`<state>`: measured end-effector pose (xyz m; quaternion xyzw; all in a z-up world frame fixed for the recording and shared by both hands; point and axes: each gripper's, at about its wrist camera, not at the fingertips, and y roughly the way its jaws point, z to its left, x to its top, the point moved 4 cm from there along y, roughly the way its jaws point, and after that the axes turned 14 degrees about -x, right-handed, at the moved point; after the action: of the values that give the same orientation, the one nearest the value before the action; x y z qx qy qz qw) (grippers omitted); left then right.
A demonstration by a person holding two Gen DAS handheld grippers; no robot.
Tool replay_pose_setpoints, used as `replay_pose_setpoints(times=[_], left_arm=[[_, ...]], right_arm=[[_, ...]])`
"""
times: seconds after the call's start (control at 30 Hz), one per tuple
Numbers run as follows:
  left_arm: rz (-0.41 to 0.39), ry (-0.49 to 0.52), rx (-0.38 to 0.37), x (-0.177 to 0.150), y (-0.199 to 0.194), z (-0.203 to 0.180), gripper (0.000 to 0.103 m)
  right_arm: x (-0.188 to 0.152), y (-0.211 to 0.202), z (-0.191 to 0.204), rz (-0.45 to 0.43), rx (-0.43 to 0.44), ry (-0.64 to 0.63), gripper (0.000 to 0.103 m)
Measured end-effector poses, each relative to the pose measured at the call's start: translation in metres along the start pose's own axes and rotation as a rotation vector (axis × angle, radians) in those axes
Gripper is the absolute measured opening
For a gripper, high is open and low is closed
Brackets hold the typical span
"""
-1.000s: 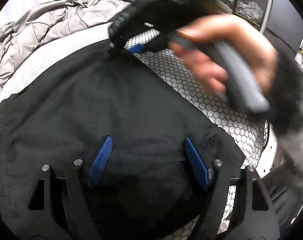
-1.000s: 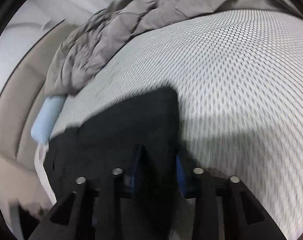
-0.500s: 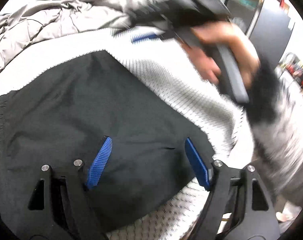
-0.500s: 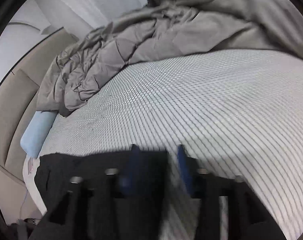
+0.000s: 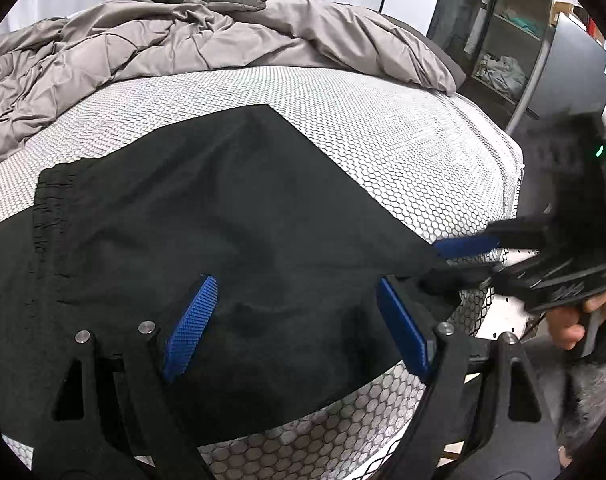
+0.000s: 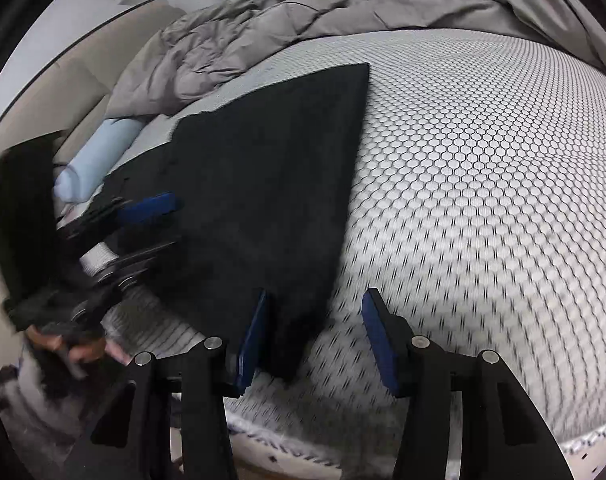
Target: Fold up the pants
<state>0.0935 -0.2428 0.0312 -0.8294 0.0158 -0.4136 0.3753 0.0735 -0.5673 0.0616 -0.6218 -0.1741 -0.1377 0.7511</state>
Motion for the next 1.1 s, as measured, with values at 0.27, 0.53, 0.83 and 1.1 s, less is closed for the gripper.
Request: replay_pose_setpoints(times=[0.27,0.53,0.83,1.1], left_arm=[[0.089,0.118,0.096,0.005,0.062,-0.021,0.081],[0.121,0.096,0.075,0.007,0.073,-0.012,0.081],[0.12,0.108,0.048,0.01,0.078,-0.011,0.083],[-0.028,-0.01,-0.066,0.033,0.017,0.015,0.083]], right_arm=[[0.051,0.027,-0.006,0.021,0.039,0.064,0.05],[0.128,0.098,0.007,0.057,-0.007,-0.022,0.027],[0.251,0.174,-0.006,0.058,-0.014,0.09,0.026],[0.201,0.098,-0.039,-0.034,0.089,0.219,0.057]])
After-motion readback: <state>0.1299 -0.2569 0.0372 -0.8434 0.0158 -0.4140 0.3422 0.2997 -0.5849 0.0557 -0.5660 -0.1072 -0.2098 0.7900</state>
